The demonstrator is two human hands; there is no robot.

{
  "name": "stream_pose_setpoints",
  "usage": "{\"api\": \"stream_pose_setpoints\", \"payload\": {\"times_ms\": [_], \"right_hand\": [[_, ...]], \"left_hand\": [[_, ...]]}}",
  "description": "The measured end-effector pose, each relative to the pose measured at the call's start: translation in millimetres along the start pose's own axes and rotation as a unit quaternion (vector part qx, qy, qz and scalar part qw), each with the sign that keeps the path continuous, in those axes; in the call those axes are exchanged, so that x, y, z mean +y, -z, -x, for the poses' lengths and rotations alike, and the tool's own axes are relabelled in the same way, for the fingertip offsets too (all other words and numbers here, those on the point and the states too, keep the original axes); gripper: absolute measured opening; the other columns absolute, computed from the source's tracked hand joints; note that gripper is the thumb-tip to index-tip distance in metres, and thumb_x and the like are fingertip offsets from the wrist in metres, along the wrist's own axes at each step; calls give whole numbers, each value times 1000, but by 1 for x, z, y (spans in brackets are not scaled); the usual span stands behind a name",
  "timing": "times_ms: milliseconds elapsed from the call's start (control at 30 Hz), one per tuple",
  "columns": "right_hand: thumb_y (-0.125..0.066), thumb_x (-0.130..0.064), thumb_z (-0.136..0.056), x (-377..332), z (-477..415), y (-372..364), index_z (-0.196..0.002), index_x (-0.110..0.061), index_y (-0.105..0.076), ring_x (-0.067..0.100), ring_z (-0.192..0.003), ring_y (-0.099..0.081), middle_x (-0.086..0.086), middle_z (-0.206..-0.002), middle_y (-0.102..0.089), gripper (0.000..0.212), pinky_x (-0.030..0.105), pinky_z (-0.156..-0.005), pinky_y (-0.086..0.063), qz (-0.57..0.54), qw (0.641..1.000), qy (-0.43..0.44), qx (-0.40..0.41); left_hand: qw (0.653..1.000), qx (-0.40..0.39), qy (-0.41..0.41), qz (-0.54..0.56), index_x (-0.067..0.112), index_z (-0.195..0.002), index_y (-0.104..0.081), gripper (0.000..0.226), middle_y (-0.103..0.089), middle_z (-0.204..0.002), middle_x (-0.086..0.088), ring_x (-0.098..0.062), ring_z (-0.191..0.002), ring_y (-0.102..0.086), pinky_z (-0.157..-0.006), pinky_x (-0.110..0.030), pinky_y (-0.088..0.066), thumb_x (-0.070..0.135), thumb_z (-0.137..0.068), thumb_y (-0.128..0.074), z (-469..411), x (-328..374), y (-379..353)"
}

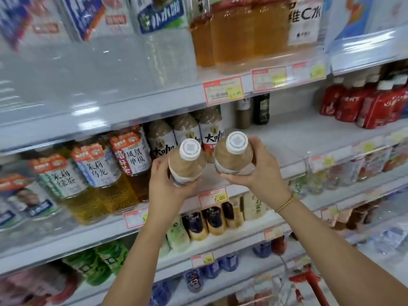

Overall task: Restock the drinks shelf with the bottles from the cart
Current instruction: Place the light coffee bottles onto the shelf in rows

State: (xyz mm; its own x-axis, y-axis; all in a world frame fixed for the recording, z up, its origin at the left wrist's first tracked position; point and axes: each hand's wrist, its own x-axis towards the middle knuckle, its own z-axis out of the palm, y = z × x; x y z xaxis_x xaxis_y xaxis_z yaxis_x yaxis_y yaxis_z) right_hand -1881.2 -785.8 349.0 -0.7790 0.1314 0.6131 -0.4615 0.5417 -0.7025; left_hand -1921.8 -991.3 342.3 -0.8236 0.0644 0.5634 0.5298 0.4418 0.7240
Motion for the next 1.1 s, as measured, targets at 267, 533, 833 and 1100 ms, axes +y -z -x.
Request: {"api": "stream_pose_setpoints", "payload": {"times_ms": [267, 533, 833, 1100], "right_hand": [[-87, -27, -60, 21, -39, -23, -120, -35, -39, 7, -107, -59, -10, -115, -61, 78, 22, -90, -49, -29, 997, -24, -64], [-82, -24, -68, 35, -55, -35, -116, -37, -44, -5, -94, -61, -16, -101, -64, 62, 13, -82, -51, -69, 993, -79, -51], [-74, -56, -58, 45, -48, -46, -106, -33, -56, 15, -103, -59, -1, -109, -57, 56, 39, -91, -53, -43, 991, -118, -54], [-82, -31, -66, 38, -43, -62, -123, -20, -56, 10, -112, -57, -4, -121, -57, 64, 33, -101, -49, -69, 983, -106, -133]], "left_hand": [[991, -52, 106, 59, 21, -114, -55, 65, -67, -101, 9, -9, -98, -63, -79, -18, -51, 16, -58, -88, -23, -10, -13], [983, -71, 160, 46, 16, -128, -40, 72, -60, -111, 5, 3, -90, -55, -71, -8, -41, 18, -69, -81, -34, -13, -20], [985, 19, 117, -125, 11, -125, -47, 70, -61, -117, -5, -19, -105, -59, -84, -29, -50, 37, -69, -80, -14, -13, -28], [925, 10, 142, -353, 9, -94, -56, 45, -67, -88, -7, -28, -83, -65, -61, -32, -46, 49, -77, -67, -10, -4, 5]]}}
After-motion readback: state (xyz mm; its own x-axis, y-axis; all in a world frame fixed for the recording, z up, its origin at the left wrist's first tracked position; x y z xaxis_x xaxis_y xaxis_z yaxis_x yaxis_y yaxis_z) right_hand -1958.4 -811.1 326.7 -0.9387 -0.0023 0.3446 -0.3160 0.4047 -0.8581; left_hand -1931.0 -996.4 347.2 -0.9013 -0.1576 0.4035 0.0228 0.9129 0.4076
